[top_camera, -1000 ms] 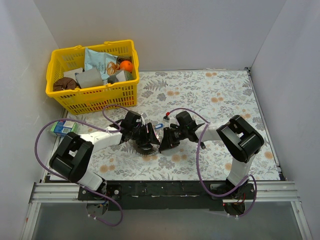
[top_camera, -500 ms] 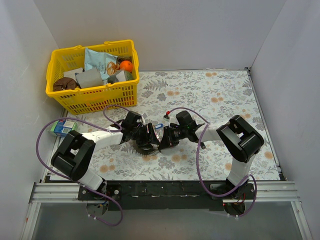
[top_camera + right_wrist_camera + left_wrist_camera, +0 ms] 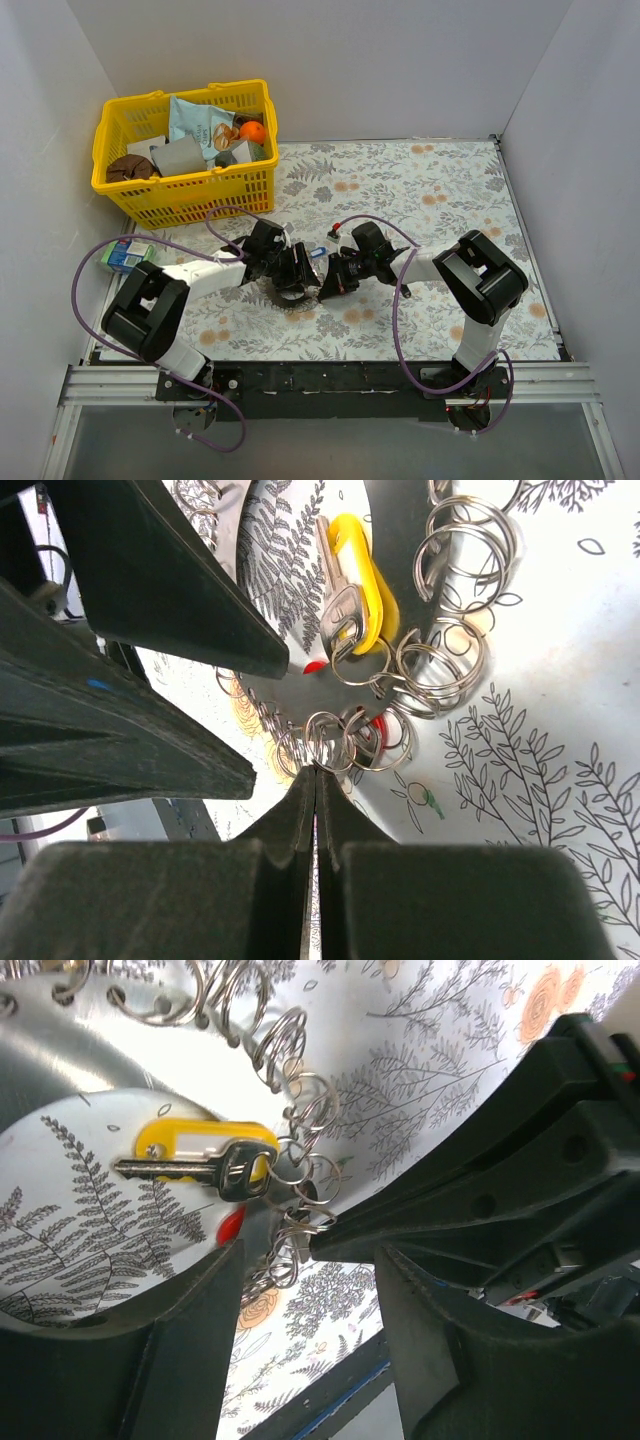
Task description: Put the keys on the keyring
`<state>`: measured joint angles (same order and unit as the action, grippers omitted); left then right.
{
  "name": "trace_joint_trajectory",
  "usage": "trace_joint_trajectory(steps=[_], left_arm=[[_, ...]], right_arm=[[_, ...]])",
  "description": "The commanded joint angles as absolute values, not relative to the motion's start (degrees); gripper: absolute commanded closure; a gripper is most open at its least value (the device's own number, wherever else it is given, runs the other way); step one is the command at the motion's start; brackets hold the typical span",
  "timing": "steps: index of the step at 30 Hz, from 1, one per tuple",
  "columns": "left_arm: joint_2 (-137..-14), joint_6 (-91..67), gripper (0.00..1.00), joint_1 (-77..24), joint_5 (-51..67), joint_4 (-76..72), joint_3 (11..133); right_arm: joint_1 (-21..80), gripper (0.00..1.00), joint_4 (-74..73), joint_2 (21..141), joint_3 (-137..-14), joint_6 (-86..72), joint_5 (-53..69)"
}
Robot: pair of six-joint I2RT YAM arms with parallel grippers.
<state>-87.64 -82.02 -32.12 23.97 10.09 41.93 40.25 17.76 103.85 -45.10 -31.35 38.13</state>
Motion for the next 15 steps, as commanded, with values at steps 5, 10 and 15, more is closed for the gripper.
trace_joint_trajectory(steps=[5,10,15], left_arm=[[-83.59,-80.42,0.46,-32.34,20.83,11.43,45.09],[-83.14,-80.68,0.45,-32.43,20.57,11.6,44.56],[-83.32,-80.51,0.45,-32.34,20.74,11.6,44.56]], right_arm=[[40.61,0.91,18.28,103.27,-46.41,-30.14,39.11],[40.61,0.75,19.07,102.57,-46.32,-30.23,39.11],[40.69,0.7,20.73,102.83,-45.88,-30.67,39.81]])
